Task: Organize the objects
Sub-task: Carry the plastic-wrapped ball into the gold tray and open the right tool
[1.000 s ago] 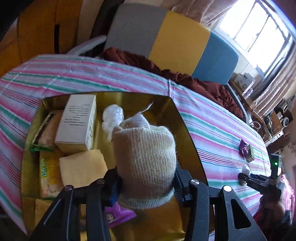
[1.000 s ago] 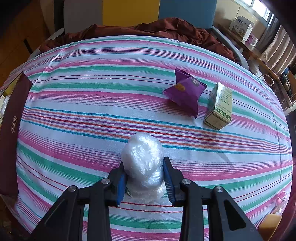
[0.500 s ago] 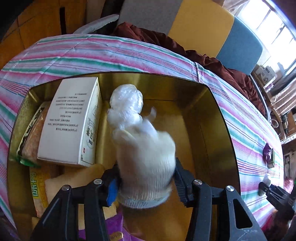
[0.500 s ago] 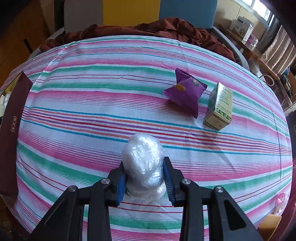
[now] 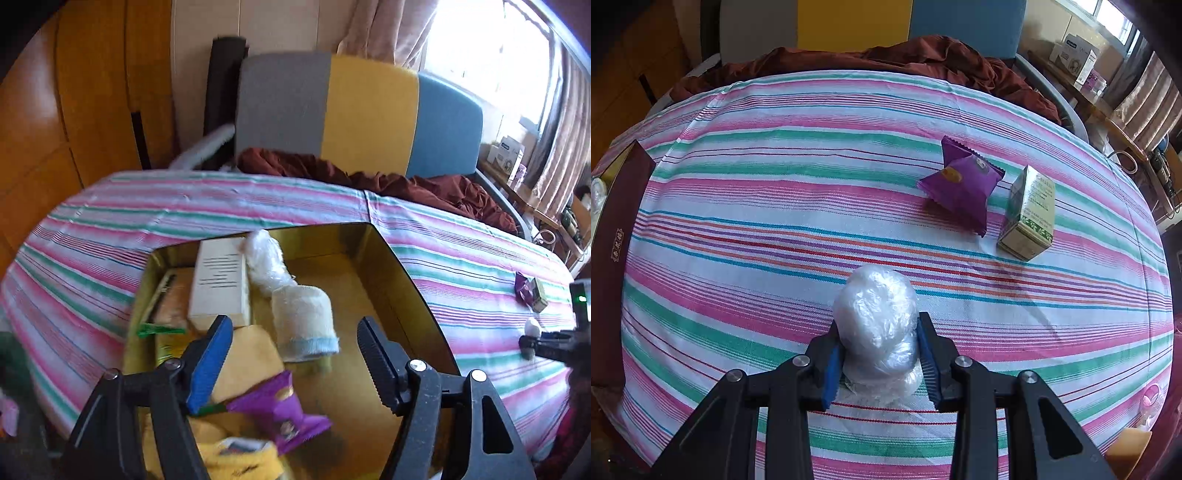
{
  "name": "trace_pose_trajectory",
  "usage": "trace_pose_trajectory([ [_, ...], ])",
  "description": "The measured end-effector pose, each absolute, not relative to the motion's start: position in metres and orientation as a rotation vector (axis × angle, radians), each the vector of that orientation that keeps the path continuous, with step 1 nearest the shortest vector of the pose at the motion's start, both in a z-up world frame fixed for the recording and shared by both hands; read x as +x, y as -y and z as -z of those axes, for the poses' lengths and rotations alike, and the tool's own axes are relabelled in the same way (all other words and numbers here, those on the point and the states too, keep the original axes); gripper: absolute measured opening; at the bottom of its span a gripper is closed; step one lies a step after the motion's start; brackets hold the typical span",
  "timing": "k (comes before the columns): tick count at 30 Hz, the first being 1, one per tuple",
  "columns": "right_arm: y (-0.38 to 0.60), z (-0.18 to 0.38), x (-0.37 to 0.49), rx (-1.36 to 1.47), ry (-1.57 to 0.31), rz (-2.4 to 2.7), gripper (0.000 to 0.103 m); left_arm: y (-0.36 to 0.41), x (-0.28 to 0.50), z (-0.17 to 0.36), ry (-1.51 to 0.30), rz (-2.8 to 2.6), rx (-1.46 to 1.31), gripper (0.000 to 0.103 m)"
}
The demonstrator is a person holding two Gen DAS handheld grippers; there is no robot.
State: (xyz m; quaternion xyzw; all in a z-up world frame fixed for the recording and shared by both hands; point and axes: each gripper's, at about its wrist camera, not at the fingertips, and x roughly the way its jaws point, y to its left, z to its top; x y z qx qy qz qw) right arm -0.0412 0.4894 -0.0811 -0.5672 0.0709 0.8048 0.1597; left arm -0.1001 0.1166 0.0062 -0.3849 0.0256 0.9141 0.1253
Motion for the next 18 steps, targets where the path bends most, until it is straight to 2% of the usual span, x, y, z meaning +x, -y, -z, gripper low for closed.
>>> trace_pose_trajectory([
  [9,-0.466,0.076,-0.035,-1.625,-0.127,-2.271,0.036,-0.088,-0.050,-0.029,-0.121,-2.731,-0.979,0.073],
  [18,-0.394,0.054,-0.039,-1.680,-0.257,-2.444,0.036,-0.070,-0.039,-0.021,-0.076,-2.715,-0.993,0.075],
])
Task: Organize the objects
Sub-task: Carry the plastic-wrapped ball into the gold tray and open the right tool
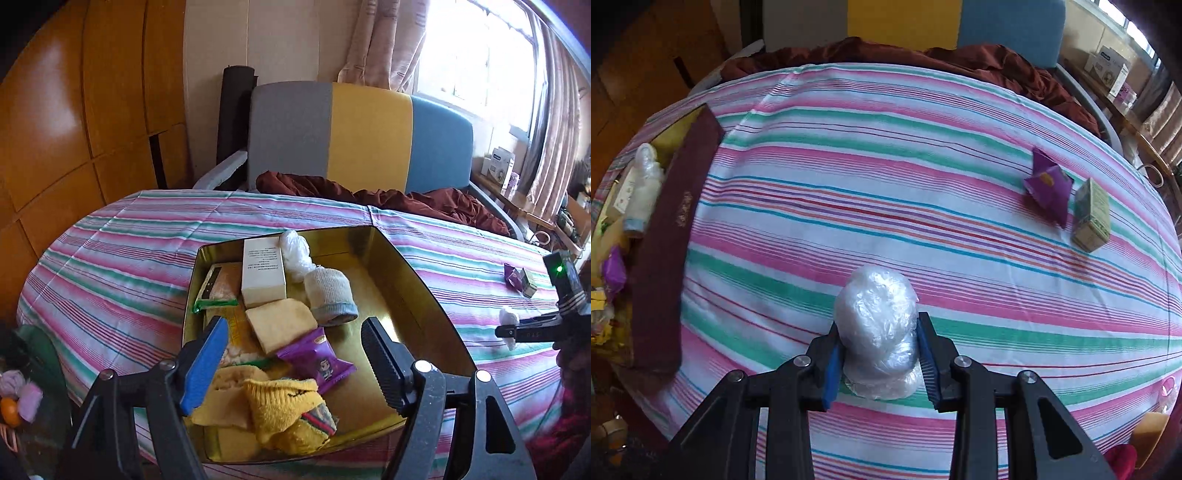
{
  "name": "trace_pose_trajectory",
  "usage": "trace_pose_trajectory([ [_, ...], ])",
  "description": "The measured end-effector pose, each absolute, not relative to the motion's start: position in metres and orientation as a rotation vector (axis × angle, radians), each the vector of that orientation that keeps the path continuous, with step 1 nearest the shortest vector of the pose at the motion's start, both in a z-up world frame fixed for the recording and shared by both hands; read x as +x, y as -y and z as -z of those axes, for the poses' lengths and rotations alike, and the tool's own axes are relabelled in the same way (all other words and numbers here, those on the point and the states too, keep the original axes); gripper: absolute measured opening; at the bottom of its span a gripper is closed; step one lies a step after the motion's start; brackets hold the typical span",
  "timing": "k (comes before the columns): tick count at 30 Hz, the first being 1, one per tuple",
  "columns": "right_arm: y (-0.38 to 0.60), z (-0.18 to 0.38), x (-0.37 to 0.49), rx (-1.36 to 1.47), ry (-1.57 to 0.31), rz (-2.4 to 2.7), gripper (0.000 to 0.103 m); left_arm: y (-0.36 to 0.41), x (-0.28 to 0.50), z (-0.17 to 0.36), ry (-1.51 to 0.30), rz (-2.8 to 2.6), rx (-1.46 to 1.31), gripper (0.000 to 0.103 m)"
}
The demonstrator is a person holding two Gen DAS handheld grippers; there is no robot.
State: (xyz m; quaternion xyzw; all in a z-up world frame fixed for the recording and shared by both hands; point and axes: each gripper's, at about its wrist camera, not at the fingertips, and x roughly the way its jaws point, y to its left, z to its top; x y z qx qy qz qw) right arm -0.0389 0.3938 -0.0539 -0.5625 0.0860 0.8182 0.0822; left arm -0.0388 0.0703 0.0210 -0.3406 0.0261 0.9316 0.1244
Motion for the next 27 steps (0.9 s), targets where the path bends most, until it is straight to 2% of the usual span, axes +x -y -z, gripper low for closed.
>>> trace_pose_trajectory([
  [4,-0.358,0.011,-0.047,-1.602,-0.282,-2.607,0.035,-0.061,-0.039,-0.015,-0.051,-2.719,-1.010,0.076],
  [10,-0.281,-0.029,-0.072,-1.591,-0.192,-2.840,0.036,-0.046,-0.041,-0.007,-0.001,-2.726,-1.043,0.076],
  [20,-0.191,0.037,-0.126,-1.905,0.055,-2.750,0.036,-0.020,-0.044,0.002,0.070,-2.752,-1.085,0.078],
  [25,-0.187,0.059,-0.143,-1.947,-0.019,-2.685,0.038,-0.013,-0.045,0.005,0.093,-2.753,-1.100,0.080],
  [27,-0.184,0.060,-0.142,-1.959,-0.055,-2.709,0.046,-0.012,-0.046,0.005,0.097,-2.756,-1.102,0.080],
])
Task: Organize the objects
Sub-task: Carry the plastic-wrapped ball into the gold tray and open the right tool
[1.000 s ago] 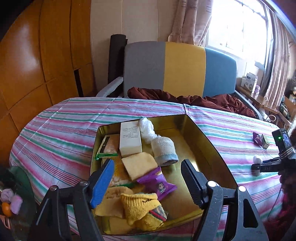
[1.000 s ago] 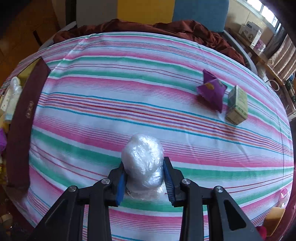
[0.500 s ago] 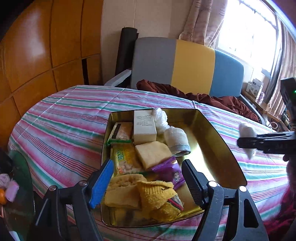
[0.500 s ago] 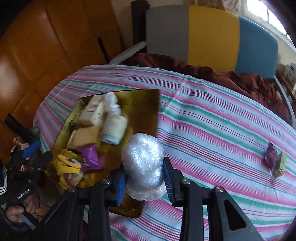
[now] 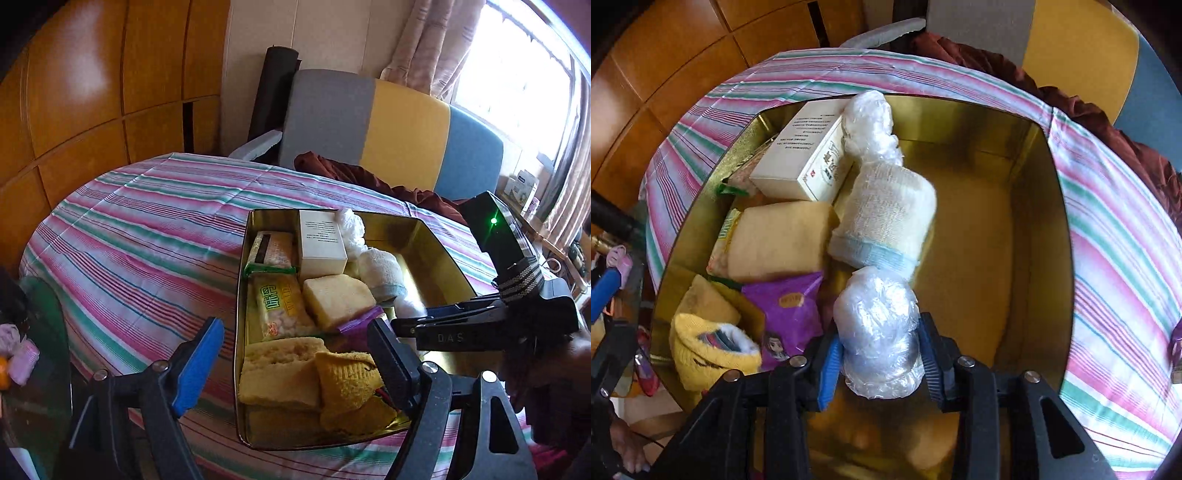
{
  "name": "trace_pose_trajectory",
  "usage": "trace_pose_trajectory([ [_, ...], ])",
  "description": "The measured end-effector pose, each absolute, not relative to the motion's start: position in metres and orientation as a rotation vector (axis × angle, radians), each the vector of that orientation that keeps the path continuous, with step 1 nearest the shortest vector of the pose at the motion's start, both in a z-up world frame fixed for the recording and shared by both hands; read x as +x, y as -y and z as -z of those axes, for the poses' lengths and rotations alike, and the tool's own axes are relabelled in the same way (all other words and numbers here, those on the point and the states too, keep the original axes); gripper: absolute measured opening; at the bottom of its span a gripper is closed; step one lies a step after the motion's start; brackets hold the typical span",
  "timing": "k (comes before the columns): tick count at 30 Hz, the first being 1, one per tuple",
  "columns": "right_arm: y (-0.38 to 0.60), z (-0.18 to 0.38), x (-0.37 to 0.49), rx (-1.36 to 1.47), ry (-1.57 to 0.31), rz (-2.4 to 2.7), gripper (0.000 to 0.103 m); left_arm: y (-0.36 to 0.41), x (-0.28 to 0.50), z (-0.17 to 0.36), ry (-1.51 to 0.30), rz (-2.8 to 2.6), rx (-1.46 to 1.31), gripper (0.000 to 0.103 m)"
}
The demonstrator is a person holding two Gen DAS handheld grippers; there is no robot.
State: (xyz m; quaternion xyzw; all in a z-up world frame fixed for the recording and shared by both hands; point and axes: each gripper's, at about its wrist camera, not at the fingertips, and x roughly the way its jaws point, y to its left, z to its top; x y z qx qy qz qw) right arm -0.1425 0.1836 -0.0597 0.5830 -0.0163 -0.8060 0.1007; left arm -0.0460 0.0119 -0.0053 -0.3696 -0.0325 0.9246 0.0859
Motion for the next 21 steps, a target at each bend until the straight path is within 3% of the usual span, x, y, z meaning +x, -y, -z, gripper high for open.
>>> trace_pose_trajectory([
  [1,-0.182,0.059,-0.141,1.709,0.053,2.378,0.049,-0.011,-0.047,0.006,0.097,-2.757,-1.104,0.080],
  [11,-0.207,0.016,-0.110,1.519,0.139,2.496,0.051,-0.020,-0.041,-0.002,0.053,-2.762,-1.080,0.081],
  [21,-0.297,-0.008,-0.069,1.496,0.275,2.690,0.052,-0.045,-0.029,-0.018,-0.036,-2.737,-1.017,0.081],
])
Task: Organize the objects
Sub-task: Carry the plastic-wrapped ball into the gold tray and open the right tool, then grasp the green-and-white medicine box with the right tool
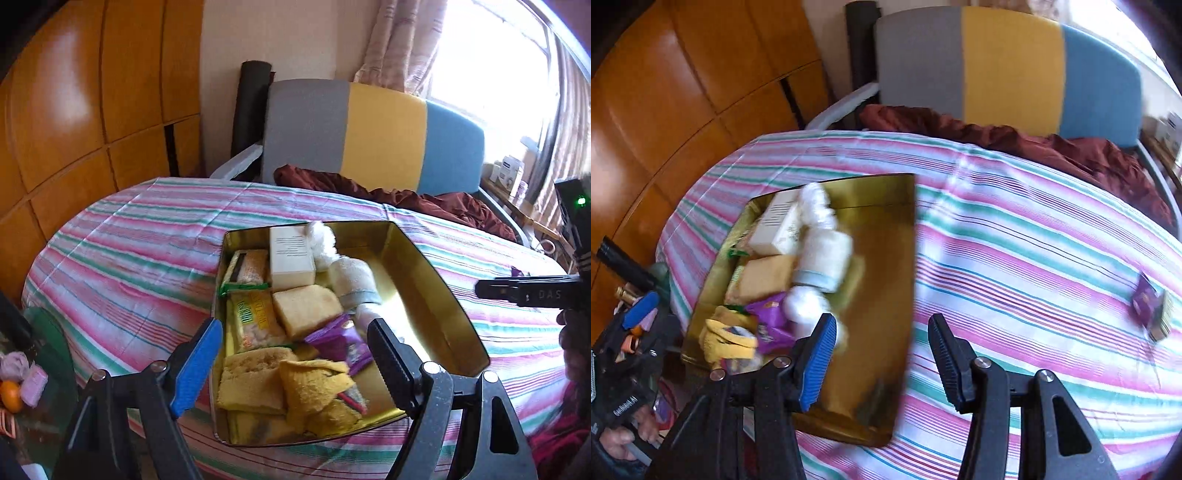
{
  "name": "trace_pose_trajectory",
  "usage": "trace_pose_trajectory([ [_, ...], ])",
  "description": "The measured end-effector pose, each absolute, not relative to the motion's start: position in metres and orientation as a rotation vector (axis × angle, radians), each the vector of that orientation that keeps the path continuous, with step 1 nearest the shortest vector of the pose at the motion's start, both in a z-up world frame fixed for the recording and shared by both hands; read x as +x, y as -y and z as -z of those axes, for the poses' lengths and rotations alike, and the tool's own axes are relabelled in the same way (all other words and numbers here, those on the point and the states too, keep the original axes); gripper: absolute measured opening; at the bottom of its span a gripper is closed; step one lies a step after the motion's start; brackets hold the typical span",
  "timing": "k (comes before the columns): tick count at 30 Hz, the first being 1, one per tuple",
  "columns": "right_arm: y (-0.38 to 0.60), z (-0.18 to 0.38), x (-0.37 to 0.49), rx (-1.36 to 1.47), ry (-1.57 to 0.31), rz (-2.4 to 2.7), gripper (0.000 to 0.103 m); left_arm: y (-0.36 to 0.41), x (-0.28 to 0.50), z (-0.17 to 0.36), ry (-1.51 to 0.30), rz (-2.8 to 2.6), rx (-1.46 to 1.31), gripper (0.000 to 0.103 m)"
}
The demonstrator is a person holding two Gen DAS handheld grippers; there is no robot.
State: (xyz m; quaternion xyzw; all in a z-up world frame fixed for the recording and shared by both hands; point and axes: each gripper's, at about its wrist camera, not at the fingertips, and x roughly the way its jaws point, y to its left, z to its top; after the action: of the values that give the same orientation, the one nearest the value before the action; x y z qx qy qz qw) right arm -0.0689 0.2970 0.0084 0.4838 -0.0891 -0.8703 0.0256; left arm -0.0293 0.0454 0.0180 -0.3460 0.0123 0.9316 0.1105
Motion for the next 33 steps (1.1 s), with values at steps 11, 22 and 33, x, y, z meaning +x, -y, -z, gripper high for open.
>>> trace_pose_trajectory([
  [11,-0.461,0.009,-0.014,1.670,0.721,2.933,0.052,-0.106,-0.025,-0.026,-0.162,-2.619,-0.973,0.081],
  [22,-0.599,0.025,0.020,1.780,1.194,3.058,0.052,-0.172,-0.026,-0.018,-0.250,-2.477,-0.995,0.081],
  [33,-0.639,0.056,-0.043,1.884,1.180,3.064,0.052,-0.223,-0.037,-0.014,-0.293,-2.388,-1.006,0.081],
])
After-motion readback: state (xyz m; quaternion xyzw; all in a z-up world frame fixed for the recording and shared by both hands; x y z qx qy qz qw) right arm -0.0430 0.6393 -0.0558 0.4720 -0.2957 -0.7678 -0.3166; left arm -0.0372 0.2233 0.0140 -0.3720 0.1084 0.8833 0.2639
